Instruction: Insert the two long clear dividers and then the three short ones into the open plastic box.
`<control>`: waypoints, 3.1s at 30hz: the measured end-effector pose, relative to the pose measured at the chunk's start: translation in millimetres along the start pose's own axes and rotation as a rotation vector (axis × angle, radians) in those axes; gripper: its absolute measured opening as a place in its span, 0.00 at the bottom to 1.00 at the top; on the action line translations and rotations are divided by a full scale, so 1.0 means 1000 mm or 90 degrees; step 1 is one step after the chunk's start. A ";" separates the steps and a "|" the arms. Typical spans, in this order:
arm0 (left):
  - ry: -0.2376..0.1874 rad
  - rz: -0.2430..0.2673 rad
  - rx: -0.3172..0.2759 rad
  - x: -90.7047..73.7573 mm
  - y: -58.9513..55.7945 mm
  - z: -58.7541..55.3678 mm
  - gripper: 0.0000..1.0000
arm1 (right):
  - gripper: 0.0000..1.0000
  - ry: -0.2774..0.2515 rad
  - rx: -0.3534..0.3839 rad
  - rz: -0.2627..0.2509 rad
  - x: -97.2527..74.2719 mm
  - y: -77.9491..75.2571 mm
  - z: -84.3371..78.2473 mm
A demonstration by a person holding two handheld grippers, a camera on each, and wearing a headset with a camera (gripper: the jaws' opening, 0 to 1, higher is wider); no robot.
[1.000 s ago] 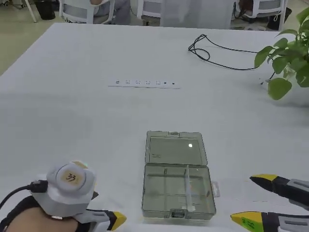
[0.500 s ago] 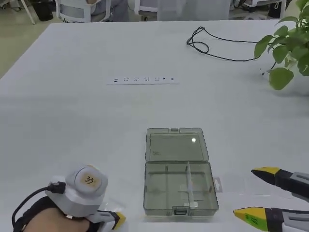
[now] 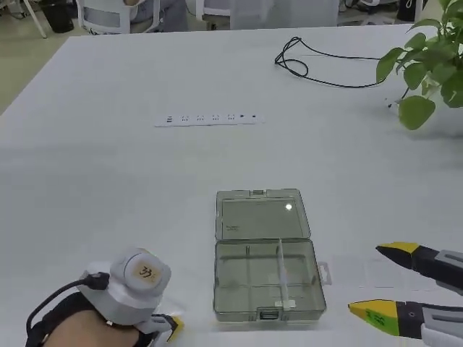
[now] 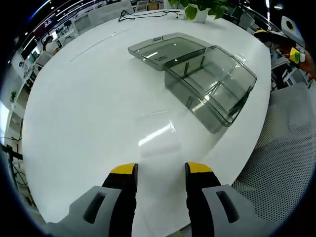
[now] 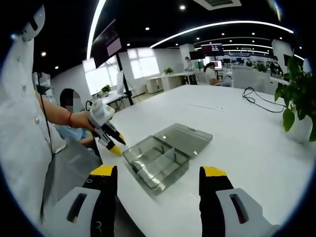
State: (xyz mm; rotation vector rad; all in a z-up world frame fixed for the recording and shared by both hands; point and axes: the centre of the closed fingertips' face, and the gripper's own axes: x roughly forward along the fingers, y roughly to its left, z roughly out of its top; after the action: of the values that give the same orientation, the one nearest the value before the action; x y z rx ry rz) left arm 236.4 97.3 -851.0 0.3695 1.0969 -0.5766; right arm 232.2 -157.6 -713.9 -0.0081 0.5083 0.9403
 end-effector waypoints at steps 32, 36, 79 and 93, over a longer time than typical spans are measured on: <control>0.058 -0.029 -0.005 -0.003 0.003 -0.003 0.32 | 0.67 0.008 -0.003 -0.006 -0.002 0.003 -0.008; 0.052 -0.039 -0.017 -0.003 0.001 -0.002 0.31 | 0.67 0.008 -0.004 -0.006 -0.002 0.004 -0.008; -0.142 -0.126 -0.230 -0.049 -0.015 0.027 0.30 | 0.65 0.040 -0.025 0.003 0.003 0.013 -0.002; -0.250 -0.191 -0.249 -0.074 -0.047 0.074 0.30 | 0.57 0.006 0.020 0.012 0.018 0.027 0.020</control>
State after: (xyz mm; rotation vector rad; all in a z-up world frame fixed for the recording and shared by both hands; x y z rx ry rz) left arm 236.7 37.6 -753.0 -0.2469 0.8612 -0.6492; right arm 228.6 -123.1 -698.1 0.0206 0.5334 0.9508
